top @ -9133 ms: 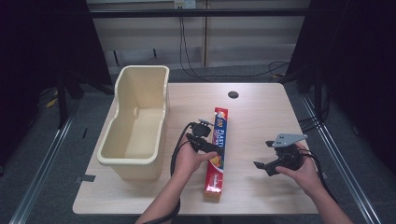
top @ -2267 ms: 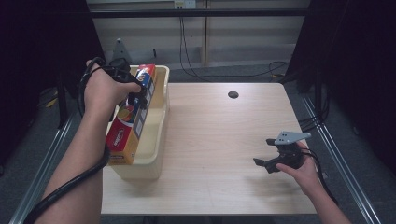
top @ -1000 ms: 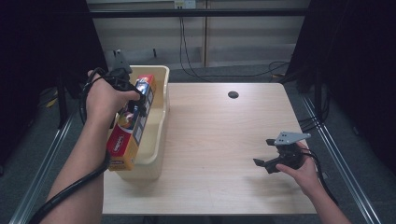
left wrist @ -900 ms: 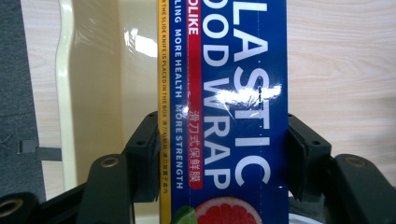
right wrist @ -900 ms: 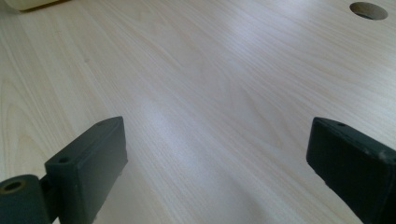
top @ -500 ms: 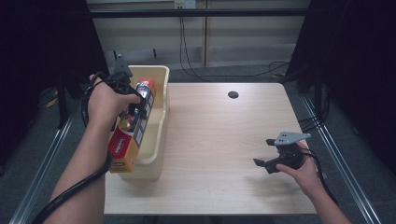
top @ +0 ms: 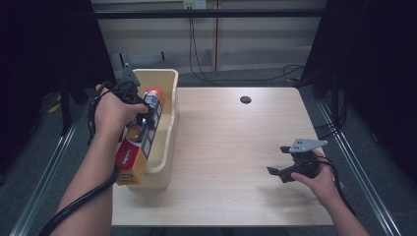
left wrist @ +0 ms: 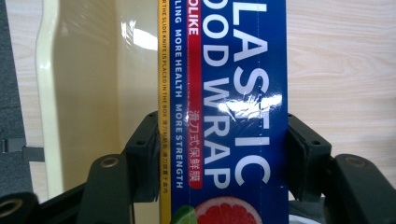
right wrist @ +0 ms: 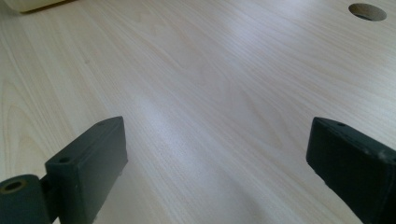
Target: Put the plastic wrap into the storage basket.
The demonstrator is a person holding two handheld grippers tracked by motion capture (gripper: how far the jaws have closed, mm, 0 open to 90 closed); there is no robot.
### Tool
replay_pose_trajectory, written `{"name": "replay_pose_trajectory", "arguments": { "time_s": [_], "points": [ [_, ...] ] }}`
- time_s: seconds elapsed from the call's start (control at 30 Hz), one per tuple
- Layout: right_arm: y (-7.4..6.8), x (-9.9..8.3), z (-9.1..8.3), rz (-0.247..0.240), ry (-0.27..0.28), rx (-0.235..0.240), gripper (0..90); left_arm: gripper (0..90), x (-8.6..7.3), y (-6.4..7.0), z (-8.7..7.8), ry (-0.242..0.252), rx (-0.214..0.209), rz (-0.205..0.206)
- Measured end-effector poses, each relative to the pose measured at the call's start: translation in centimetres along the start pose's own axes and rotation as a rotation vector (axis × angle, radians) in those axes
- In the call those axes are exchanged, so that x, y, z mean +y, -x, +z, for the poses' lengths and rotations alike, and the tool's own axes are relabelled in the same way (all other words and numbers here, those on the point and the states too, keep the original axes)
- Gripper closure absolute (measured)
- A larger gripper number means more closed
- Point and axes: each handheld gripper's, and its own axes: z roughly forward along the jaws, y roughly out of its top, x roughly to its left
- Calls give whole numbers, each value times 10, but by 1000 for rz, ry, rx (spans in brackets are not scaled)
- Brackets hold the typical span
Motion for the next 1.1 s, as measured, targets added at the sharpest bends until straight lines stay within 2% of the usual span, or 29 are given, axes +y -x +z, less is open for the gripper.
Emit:
{"name": "replay_pose_trajectory", "arguments": {
  "time_s": [0.1,0.2,0.37,0.57,0.6,0.73,1.1],
  "points": [
    [0,0,0,2,-2,-2,50,405,0,-1,4,9,10,3],
    [0,0,-1,3,-2,-1,50,405,0,-2,6,-11,4,14],
    [0,0,-1,2,-1,5,50,405,0,-2,9,-14,-1,14],
    [0,-1,-1,-3,-2,-2,50,405,0,-4,16,-29,-7,7],
    [0,-1,-1,-3,-2,-3,50,405,0,-4,18,-18,7,6],
    [0,-1,-1,-2,-1,-1,50,405,0,-6,22,-29,-4,-6],
    [0,-1,0,0,0,-3,50,405,0,-9,32,-44,1,-4]
  ]
}}
